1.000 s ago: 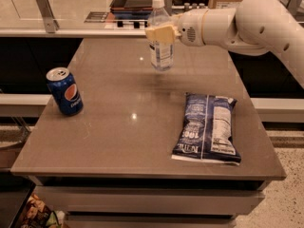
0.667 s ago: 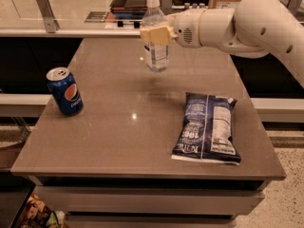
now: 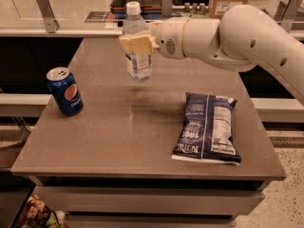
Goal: Move blue plastic bottle near pepsi can
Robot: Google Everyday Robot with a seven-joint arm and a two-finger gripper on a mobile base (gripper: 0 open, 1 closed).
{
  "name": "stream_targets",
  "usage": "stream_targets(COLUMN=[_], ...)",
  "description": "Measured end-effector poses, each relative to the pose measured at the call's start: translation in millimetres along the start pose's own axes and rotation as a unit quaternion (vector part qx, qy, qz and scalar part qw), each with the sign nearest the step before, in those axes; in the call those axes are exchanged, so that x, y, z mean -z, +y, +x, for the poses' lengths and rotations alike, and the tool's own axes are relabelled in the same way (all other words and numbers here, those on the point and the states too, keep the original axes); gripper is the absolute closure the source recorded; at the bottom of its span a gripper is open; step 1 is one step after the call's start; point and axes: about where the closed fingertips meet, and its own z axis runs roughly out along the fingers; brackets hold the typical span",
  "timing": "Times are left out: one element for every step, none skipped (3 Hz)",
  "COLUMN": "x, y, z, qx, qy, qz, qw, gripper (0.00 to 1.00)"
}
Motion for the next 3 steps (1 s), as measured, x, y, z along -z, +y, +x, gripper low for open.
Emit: stream_targets(x=[-8, -15, -20], y=[29, 51, 67], z=[1, 2, 3], qx=[-0.009, -0.017, -0.015], qy=[0.005, 0.007, 0.005], qz=[-0.003, -0.004, -0.005], qw=[0.9999, 0.9998, 0.9999], gripper=[1.00, 1.00, 1.00])
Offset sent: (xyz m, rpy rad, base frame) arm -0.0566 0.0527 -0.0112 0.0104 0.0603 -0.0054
